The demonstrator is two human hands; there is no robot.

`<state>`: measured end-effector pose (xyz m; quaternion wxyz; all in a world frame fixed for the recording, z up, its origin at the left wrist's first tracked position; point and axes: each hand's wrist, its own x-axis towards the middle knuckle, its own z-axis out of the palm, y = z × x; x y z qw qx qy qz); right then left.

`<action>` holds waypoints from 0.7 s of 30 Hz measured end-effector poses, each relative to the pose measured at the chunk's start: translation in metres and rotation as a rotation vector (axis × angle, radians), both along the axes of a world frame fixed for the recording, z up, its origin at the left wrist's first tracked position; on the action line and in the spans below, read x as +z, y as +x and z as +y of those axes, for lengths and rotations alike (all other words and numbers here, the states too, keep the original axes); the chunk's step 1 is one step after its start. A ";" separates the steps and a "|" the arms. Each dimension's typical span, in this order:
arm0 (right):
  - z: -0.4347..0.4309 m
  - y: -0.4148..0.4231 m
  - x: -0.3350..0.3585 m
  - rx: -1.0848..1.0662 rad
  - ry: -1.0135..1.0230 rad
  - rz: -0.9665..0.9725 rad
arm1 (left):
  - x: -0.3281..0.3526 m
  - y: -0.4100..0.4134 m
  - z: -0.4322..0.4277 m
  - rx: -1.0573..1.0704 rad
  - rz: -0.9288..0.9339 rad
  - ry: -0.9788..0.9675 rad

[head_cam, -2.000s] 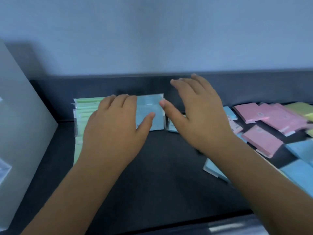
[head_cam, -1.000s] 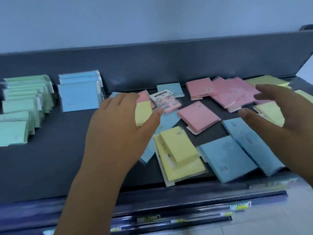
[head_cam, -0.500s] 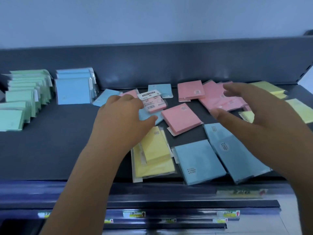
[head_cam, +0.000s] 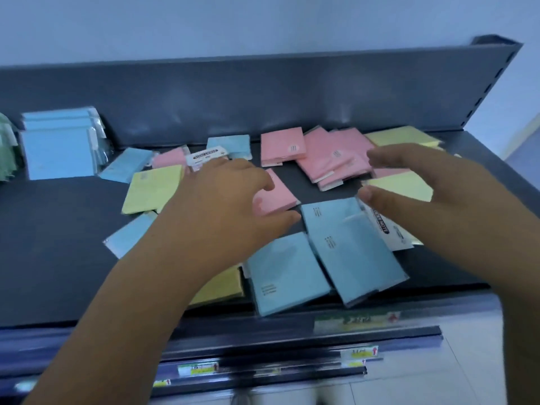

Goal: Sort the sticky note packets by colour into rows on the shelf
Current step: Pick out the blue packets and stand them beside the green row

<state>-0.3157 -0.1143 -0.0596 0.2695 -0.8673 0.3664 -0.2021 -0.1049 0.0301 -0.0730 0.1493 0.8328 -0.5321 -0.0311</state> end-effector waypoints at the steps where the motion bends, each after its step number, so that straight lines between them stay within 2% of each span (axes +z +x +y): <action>1: -0.005 -0.006 0.000 0.033 0.002 0.029 | 0.000 -0.010 -0.005 -0.010 0.008 -0.002; 7: -0.040 -0.031 -0.001 0.233 -0.013 0.106 | -0.003 -0.052 -0.040 0.096 0.069 0.008; 12: -0.061 -0.048 -0.009 0.332 -0.011 0.079 | -0.008 -0.080 -0.086 0.244 -0.069 0.230; 14: -0.066 -0.053 -0.012 0.344 -0.011 0.049 | -0.003 -0.084 -0.097 0.293 -0.047 0.289; 21: -0.068 -0.060 -0.018 0.390 -0.017 0.033 | 0.004 -0.081 -0.116 0.362 0.112 0.302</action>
